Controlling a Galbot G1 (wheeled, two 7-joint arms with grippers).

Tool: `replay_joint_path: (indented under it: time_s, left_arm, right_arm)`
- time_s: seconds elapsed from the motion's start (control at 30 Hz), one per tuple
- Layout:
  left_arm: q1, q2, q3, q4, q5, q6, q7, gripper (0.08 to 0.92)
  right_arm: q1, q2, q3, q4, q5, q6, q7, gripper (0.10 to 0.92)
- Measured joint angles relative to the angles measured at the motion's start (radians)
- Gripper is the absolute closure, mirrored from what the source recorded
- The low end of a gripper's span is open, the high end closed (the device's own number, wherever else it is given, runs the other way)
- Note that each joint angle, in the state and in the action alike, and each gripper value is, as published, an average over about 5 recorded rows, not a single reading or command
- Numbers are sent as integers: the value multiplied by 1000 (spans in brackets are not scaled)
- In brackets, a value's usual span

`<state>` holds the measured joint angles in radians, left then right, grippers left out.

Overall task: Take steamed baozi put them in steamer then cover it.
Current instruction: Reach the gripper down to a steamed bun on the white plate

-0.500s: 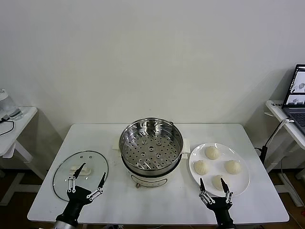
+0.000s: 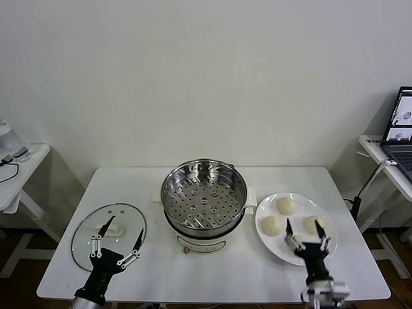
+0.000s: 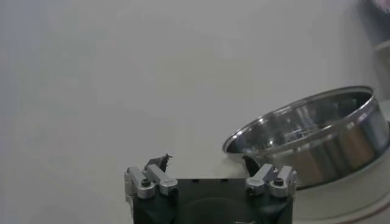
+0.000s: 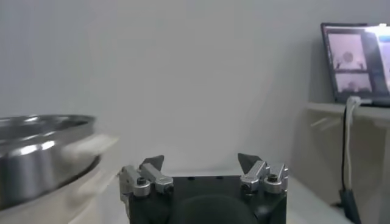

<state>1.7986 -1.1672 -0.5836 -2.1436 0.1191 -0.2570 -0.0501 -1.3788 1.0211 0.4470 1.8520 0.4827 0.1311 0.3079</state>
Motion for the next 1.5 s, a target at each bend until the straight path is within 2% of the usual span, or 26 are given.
replay_joint_path:
  time_s: [0.27, 0.4, 0.53, 0.8, 0.97, 1.23, 1.5]
  left_arm:
    - [3, -10, -2, -12, 7, -2, -4, 177]
    - [4, -9, -4, -20, 8, -5, -6, 177]
    - [2, -8, -1, -24, 8, -5, -8, 177]
    - [-1, -8, 3, -31, 8, 0, -10, 177]
    - [1, -10, 0, -35, 8, 3, -11, 177]
    - [10, -21, -6, -42, 9, 10, -16, 177]
    - [19, -30, -18, -44, 9, 12, -23, 177]
  right_arm:
    - [377, -159, -198, -225, 154, -64, -71, 203]
    - [550, -242, -330, -344, 195, -97, -213, 203]
    - [717, -313, -471, -454, 191, -118, -426, 203]
    - [1023, -372, -736, -663, 49, -110, -904, 203]
    - [1166, -368, -865, -762, -78, -110, -1132, 203]
    - [1315, -319, -1025, -875, -255, -113, -1329, 203]
    - [1377, -252, -1104, -961, -404, -110, -1430, 203]
